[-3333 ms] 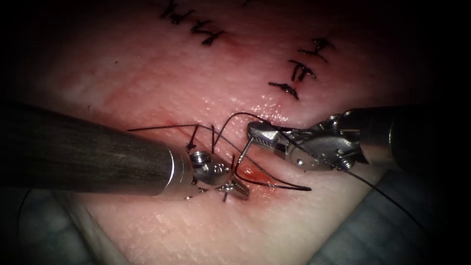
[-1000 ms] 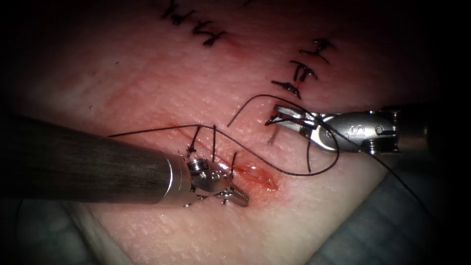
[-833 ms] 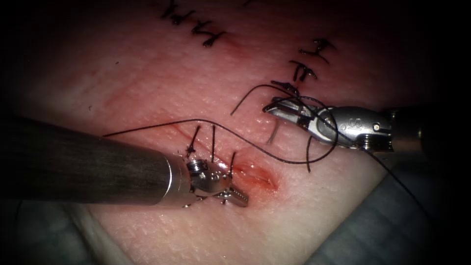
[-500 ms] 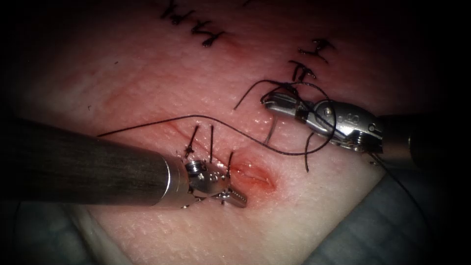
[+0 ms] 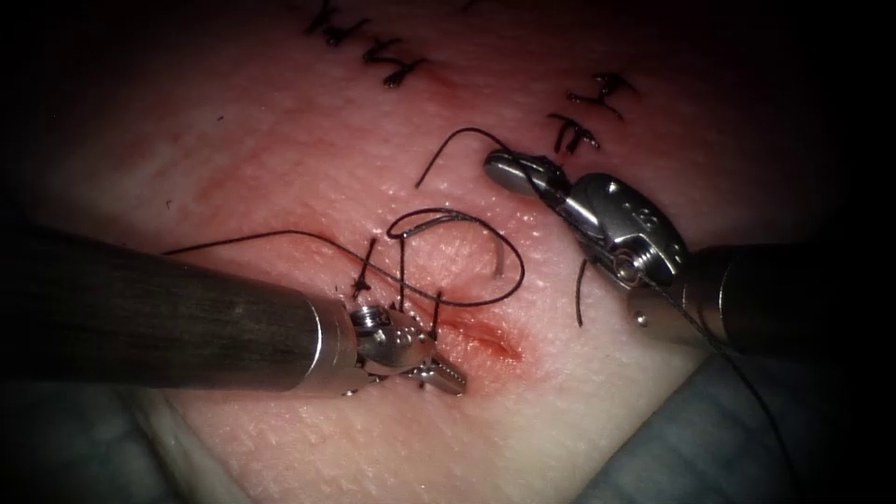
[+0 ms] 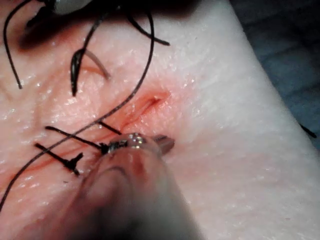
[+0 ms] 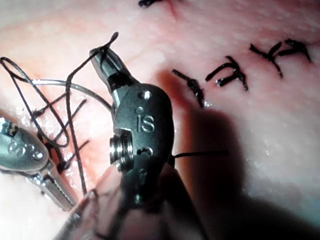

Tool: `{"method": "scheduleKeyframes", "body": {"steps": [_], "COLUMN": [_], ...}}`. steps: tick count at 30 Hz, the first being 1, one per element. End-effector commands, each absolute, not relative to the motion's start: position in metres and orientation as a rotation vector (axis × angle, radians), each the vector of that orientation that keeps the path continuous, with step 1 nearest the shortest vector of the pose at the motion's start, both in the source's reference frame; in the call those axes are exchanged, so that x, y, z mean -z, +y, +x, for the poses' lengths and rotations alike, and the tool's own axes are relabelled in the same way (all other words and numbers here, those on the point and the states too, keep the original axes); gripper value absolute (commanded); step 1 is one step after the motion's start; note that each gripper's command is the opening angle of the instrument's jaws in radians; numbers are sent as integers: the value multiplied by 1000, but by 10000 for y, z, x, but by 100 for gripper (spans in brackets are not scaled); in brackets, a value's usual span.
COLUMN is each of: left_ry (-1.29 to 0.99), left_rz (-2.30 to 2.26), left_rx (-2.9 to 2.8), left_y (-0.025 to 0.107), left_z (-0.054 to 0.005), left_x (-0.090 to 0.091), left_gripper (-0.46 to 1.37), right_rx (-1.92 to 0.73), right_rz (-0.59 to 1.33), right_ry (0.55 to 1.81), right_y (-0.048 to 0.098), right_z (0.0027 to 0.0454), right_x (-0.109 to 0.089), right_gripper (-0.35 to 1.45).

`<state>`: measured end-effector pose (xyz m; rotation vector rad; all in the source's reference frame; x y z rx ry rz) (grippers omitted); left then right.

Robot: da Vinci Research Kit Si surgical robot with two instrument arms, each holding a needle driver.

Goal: Wound Closure
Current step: Throw the needle using the right driver through the target above the wound

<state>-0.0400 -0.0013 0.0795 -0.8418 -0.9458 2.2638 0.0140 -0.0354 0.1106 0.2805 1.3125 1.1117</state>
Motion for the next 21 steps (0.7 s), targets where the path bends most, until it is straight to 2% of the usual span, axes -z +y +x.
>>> {"method": "scheduleKeyframes", "body": {"steps": [1,3,4,9,12,13,14,15,21], "left_ry": [-959,-958,-958,-959,-959,-960,-960,-960,-960], "left_rz": [-847,-847,-847,-847,-847,-848,-848,-848,-843], "left_rx": [-2261,-2260,-2260,-2261,-2261,-2262,-2262,-2262,-2256], "left_y": [-13,-13,-13,-13,-13,-14,-14,-14,-13], "left_z": [-401,-401,-402,-401,-400,-399,-399,-399,-401], "left_x": [-795,-795,-795,-794,-794,-794,-794,-794,-794], "left_gripper": [-35,-35,-35,-35,-35,-35,-35,-35,-35], "right_rx": [-1111,-1115,-1014,-818,-749,-707,-674,-658,-581], "right_rz": [278,263,154,-74,-123,-150,-169,-170,-96], "right_ry": [1283,1268,1243,1247,1232,1228,1228,1226,1157], "right_y": [-352,-351,-349,-344,-341,-342,-343,-345,-366], "right_z": [141,140,137,121,116,112,111,111,122], "right_x": [-1106,-1108,-1109,-1106,-1103,-1101,-1100,-1100,-1103], "right_gripper": [-35,-35,-35,-35,-35,-28,-6,10,67]}}
